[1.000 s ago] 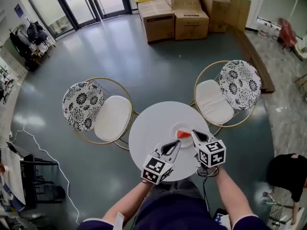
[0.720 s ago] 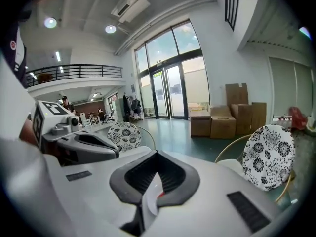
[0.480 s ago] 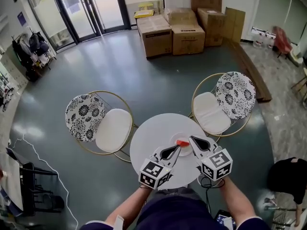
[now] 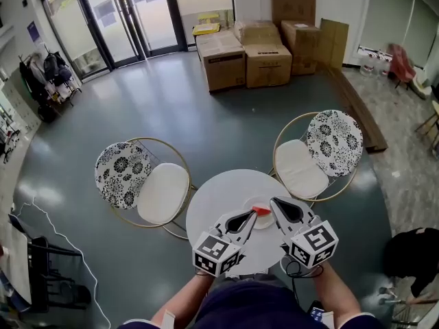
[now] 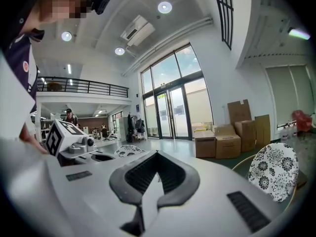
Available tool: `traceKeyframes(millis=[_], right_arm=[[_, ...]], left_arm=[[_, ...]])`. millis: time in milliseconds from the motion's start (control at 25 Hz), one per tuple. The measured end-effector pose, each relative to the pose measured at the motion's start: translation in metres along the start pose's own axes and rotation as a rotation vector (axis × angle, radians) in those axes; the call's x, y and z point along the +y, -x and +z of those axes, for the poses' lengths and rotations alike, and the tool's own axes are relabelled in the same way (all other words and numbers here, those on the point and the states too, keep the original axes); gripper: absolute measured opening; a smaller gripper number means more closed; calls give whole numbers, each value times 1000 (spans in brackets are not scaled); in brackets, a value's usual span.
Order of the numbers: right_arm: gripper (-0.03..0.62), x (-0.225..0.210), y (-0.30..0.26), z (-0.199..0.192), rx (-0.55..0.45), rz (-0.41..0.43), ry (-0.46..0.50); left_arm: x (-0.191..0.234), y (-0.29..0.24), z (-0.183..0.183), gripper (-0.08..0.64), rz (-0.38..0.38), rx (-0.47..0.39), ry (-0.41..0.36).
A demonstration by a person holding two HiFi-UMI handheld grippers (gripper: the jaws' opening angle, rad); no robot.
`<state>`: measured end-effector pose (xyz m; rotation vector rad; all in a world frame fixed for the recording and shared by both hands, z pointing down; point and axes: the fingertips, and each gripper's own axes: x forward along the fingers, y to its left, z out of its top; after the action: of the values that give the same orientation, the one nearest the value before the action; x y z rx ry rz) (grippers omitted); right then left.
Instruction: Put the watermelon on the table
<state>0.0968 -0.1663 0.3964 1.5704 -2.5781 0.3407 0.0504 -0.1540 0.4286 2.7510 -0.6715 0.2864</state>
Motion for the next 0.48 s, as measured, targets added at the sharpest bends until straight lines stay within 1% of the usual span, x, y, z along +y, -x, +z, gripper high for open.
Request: traceKeyframes(millis=[480], right_arm=[[5,-1,3,7,-12,-10,2]], left_arm=[[-4,1,13,5,-7,-10,-18]])
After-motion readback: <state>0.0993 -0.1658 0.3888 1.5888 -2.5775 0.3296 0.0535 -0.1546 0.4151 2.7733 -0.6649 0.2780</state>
